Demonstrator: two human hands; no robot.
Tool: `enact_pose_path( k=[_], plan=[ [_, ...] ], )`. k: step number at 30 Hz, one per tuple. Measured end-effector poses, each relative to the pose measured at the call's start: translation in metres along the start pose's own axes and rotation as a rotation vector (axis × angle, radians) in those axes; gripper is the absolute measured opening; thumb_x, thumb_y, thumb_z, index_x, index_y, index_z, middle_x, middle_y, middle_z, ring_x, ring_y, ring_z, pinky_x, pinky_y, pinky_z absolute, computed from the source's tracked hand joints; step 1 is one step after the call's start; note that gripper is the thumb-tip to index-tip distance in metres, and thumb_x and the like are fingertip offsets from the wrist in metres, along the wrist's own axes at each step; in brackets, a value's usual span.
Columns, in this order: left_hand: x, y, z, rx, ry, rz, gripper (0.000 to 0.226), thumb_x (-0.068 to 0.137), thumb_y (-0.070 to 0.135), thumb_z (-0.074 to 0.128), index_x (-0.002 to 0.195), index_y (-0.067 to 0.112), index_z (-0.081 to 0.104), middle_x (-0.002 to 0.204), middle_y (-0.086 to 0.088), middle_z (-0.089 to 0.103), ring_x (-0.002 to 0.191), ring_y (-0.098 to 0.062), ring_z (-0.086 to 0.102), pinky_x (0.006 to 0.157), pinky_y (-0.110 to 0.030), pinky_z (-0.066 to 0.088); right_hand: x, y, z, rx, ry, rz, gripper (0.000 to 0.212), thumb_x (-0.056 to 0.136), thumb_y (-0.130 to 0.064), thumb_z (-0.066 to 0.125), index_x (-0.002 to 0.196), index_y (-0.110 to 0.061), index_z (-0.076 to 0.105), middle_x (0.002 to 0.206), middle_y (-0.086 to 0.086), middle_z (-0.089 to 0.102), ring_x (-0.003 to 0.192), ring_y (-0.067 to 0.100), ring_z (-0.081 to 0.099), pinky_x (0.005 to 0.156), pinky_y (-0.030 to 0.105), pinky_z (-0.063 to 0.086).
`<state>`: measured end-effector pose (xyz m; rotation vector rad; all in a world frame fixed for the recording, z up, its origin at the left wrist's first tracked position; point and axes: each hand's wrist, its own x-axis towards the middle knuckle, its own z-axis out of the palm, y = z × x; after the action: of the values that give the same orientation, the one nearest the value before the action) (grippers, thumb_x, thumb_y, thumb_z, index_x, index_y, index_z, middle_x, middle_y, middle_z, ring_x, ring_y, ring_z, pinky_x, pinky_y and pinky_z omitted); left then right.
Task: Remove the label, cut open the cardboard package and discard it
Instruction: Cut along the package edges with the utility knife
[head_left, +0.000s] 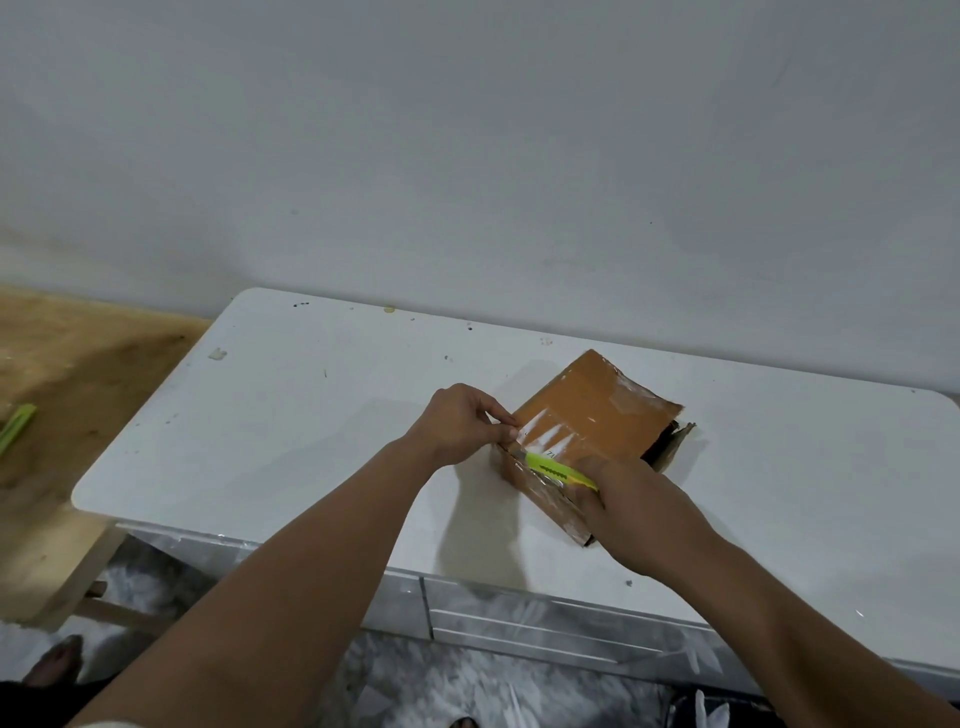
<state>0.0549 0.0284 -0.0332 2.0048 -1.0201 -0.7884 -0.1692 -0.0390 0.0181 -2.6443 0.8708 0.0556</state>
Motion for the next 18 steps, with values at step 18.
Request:
enact_pose_path(
  k=[18],
  plan=[
    [0.004,-0.004,-0.001,0.016,-0.018,0.018,0.013,0.078,0.027,0.085,0.09,0.023,0.083,0.051,0.014,0.059,0.051,0.007,0.051,0.048,-0.006,0.032,-0.015,-0.002,-0.014,-0.03,0.011,0.034,0.024,0.097,-0.033,0.043,0.115,-0.031,0.059,0.08,-0.008,0.053,0.072,0.02,0.059,0.059,0.03,0.045]
  ],
)
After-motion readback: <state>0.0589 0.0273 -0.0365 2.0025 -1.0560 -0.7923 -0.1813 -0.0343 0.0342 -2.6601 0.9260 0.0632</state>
